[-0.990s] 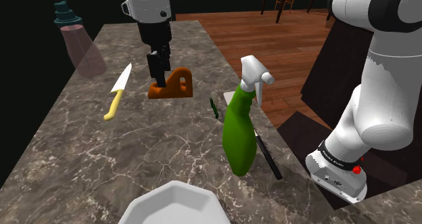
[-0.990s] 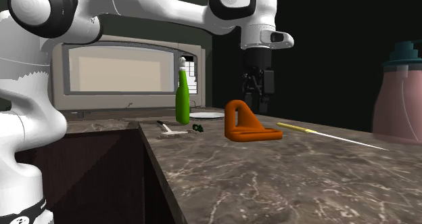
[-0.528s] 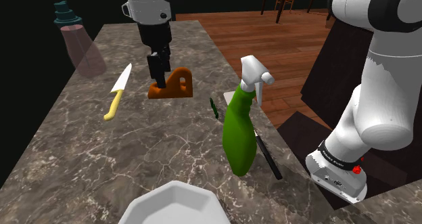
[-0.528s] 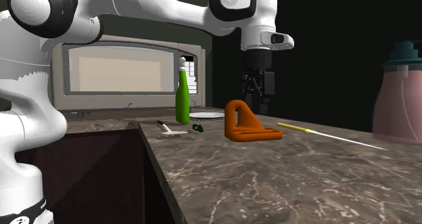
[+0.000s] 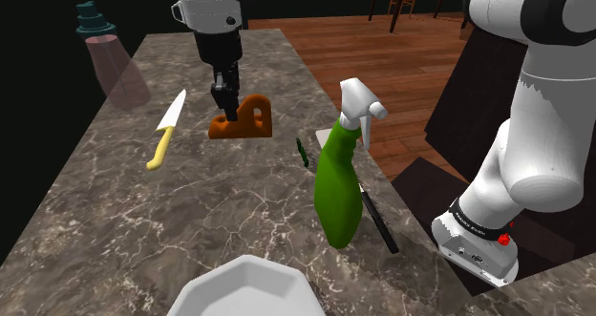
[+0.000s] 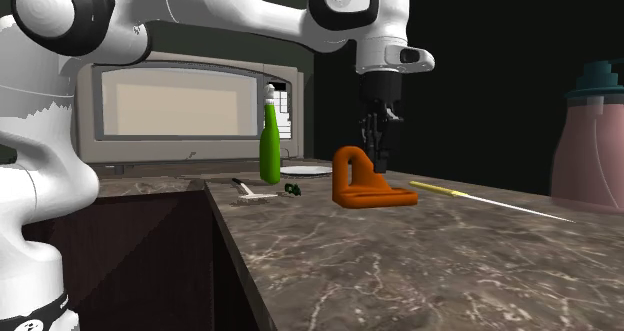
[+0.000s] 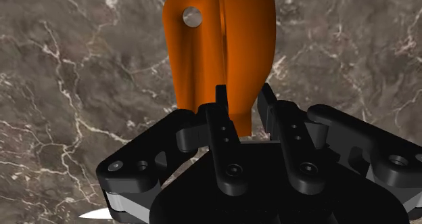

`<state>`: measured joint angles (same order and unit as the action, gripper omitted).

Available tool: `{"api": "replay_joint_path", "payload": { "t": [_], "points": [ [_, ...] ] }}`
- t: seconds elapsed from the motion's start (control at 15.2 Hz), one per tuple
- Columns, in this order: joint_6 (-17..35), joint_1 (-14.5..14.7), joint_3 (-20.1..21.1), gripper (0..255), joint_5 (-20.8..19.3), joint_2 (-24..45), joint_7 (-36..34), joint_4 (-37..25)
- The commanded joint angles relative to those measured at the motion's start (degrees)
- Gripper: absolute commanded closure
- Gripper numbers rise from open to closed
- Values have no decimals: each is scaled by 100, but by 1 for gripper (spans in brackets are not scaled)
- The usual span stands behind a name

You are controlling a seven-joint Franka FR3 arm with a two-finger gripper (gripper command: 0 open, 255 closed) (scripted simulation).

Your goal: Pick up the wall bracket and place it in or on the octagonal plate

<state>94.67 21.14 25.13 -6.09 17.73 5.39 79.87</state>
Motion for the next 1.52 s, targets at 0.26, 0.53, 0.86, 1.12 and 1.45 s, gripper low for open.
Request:
{"api": "replay_joint_path", "payload": {
  "t": [0.26, 0.53, 0.86, 1.12, 1.45],
  "points": [
    [-252, 29, 1, 255, -19, 55, -8, -281],
    [-605, 86, 7, 255, -55, 144, -21, -718],
    [-1084, 188, 12, 255, -127, 313, -43, -1359],
    [-1514, 308, 11, 255, -215, 514, -63, -1983],
    [-1354, 517, 162, 255, -103, 161, -504, -1482]
  ]
}}
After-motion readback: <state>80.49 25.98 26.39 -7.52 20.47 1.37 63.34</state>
